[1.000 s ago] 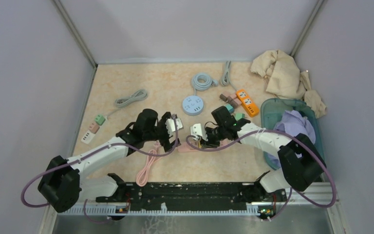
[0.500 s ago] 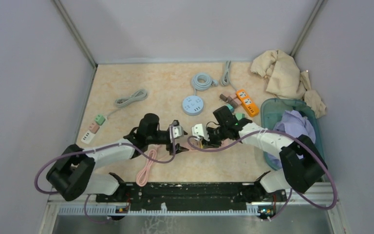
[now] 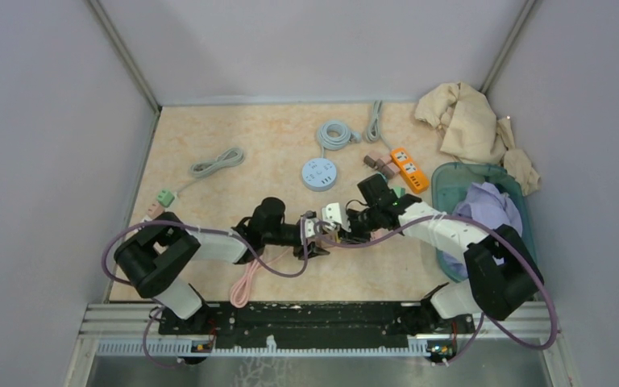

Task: Pull the plug off the socket
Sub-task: Remove the plug from the socket.

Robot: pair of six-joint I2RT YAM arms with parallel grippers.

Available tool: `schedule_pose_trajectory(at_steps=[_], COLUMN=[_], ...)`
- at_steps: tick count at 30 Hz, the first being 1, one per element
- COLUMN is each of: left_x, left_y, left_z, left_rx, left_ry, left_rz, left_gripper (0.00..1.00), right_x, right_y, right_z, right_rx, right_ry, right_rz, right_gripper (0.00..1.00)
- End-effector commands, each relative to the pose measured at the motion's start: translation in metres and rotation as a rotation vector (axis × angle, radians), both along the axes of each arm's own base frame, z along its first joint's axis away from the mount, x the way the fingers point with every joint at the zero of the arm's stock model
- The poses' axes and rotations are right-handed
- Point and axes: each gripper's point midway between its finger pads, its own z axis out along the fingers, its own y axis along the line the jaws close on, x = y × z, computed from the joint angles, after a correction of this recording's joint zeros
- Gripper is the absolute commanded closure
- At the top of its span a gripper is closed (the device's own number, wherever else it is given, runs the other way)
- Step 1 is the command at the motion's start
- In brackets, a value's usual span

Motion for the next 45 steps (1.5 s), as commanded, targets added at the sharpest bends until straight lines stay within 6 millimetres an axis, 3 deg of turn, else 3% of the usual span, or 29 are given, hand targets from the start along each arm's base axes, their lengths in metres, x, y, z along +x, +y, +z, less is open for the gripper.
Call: schedule_pose_trajectory(at_steps=[1, 3, 10, 15, 18, 21, 27, 29, 33, 36, 41, 45], left_x=[-0.007, -0.007, -0.011, -0.016, -0.018, -0.019, -0.025, -0.026, -0.024, -0.023, -0.024, -0.026], left_y=[-0.02, -0.023, -0.019, -0.013, -0.015, -0.016, -0.006, -0.006, -0.01, -0.013, -0.016, -0.016], left_z=[0.005, 0.005, -0.01, -0.022, -0.025, -0.03, -0.043, -0.044, -0.042, -0.039, -0.042, -0.046], left_rx=[-0.035, -0.041, -0.042, -0.006, 0.008, 0.024, 0.06, 0.062, 0.061, 0.056, 0.069, 0.086], left_ry=[-0.009, -0.005, 0.072, 0.087, 0.1, 0.124, 0.151, 0.153, 0.156, 0.16, 0.174, 0.187], left_rz=[-0.011, 0.007, 0.07, 0.069, 0.054, 0.047, 0.058, 0.055, 0.052, 0.052, 0.051, 0.051], left_gripper=[0.42, 0.43, 0.82, 0.98, 0.99, 0.99, 0.99, 0.99, 0.99, 0.99, 0.99, 0.99], right_x=[0.011, 0.011, 0.005, -0.023, -0.026, -0.007, 0.014, 0.005, -0.033, -0.044, -0.024, -0.005], right_y=[0.012, 0.011, 0.011, 0.025, 0.032, 0.031, 0.0, -0.004, 0.002, 0.015, 0.03, 0.023], right_z=[0.022, 0.021, 0.024, 0.039, 0.041, 0.045, 0.046, 0.045, 0.045, 0.046, 0.054, 0.058], right_rx=[0.07, 0.067, 0.079, 0.21, 0.233, 0.224, 0.213, 0.214, 0.288, 0.305, 0.317, 0.307], right_ry=[-0.083, -0.084, -0.075, -0.018, -0.026, -0.043, -0.1, -0.1, -0.048, -0.028, -0.013, -0.036], right_rz=[0.018, 0.018, 0.046, 0.155, 0.159, 0.07, 0.017, 0.072, 0.243, 0.259, 0.133, 0.058], right_gripper=[1.0, 1.0, 1.0, 1.0, 1.0, 1.0, 1.0, 1.0, 1.0, 1.0, 1.0, 1.0])
